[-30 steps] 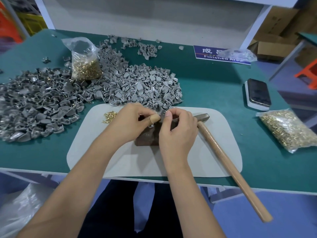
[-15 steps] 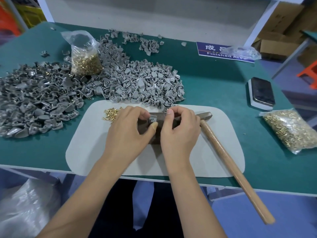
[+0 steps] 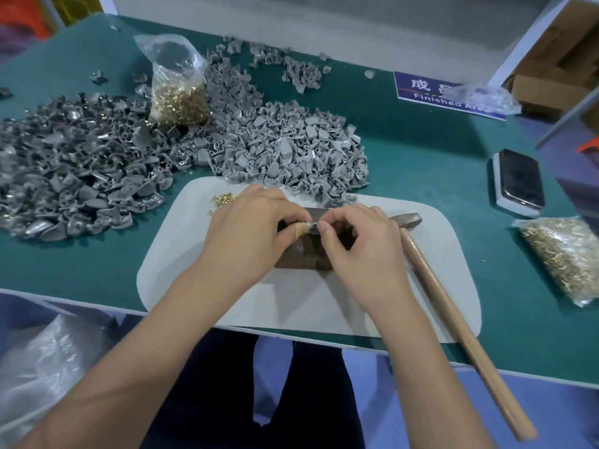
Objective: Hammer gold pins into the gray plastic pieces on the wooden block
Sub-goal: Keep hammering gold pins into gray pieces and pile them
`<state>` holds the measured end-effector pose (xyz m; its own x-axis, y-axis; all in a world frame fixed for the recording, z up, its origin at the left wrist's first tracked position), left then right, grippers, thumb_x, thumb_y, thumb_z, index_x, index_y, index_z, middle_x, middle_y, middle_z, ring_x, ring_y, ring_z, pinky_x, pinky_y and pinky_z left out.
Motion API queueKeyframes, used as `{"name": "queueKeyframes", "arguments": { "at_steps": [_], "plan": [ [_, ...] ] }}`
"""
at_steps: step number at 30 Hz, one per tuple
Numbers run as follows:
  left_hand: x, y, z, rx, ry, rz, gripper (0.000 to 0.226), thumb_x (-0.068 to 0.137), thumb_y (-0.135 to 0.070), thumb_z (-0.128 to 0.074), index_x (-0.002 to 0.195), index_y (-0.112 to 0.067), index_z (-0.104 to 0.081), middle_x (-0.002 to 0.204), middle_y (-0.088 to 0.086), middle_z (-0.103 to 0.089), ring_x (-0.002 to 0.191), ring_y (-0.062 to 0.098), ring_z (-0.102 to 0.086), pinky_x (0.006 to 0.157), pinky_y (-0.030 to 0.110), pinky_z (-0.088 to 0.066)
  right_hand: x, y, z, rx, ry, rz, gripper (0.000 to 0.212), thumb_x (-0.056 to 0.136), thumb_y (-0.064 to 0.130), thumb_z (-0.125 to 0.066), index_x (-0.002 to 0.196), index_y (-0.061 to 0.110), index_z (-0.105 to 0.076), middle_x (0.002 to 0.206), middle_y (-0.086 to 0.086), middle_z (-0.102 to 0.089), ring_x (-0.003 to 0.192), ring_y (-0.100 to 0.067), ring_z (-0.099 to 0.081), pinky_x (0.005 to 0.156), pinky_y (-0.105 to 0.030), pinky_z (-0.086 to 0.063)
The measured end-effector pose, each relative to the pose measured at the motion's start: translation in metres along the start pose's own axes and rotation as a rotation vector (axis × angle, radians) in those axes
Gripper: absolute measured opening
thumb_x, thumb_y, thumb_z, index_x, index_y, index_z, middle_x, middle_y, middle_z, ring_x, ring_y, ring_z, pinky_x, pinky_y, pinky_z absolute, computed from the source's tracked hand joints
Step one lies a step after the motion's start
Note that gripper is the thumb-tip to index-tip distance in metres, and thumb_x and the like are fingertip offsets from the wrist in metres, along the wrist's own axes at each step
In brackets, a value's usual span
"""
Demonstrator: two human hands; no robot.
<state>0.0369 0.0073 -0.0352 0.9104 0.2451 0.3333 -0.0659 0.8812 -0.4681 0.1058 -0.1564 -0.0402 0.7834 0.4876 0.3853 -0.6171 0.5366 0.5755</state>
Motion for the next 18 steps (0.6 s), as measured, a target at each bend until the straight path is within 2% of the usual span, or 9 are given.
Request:
{"name": "queueKeyframes", "arguments": {
  "at_steps": [5,9,12,18],
  "plan": [
    [0.005,0.001,0.002,-0.006,0.005,-0.008,0.012,0.092,-0.043,-0.07,0.101,-0.04,-0.077,0.093,-0.012,-0.065,0.098,0.017,-0.052,0.069,0.03,-0.038,0.009,0.013,0.004,-0.206,0.059,0.052,0.003,0.091,0.027,-0.067,0.089,0.027,-0.069,0.087,0.01,-0.064,0.093,-0.022,-0.055,0.082,-0.039,-0.04],
    [0.004,0.002,0.001,-0.025,-0.003,-0.009,0.01,0.091,-0.039,-0.072,0.099,-0.038,-0.078,0.09,-0.01,-0.066,0.097,0.02,-0.055,0.071,0.035,-0.046,0.015,0.019,0.004,-0.278,0.103,0.06,0.005,0.092,0.028,-0.065,0.092,0.027,-0.071,0.085,0.013,-0.058,0.095,-0.022,-0.055,0.081,-0.038,-0.036],
    [0.001,0.001,0.0,-0.027,-0.013,0.008,0.012,0.091,-0.043,-0.07,0.101,-0.04,-0.077,0.091,-0.011,-0.066,0.098,0.019,-0.055,0.071,0.038,-0.048,0.016,0.016,0.009,-0.258,0.152,0.063,0.004,0.091,0.027,-0.068,0.09,0.027,-0.071,0.082,0.018,-0.051,0.093,-0.02,-0.054,0.08,-0.037,-0.037],
    [0.002,0.005,-0.002,-0.036,-0.005,0.043,0.014,0.091,-0.049,-0.068,0.102,-0.043,-0.075,0.093,-0.015,-0.065,0.1,0.014,-0.054,0.071,0.034,-0.044,0.019,0.017,0.009,-0.194,0.182,0.07,0.005,0.091,0.022,-0.069,0.089,0.025,-0.072,0.081,0.017,-0.053,0.089,-0.019,-0.054,0.081,-0.042,-0.045]
  ]
}}
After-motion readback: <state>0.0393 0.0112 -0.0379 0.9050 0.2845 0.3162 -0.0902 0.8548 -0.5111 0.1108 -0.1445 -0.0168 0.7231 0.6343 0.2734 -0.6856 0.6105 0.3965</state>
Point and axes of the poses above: each hand's wrist, its own x-axis towards the middle knuckle, its own z-axis out of the back of the hand, y = z × x, the point moved 1 cm from there along x, towards the middle knuckle
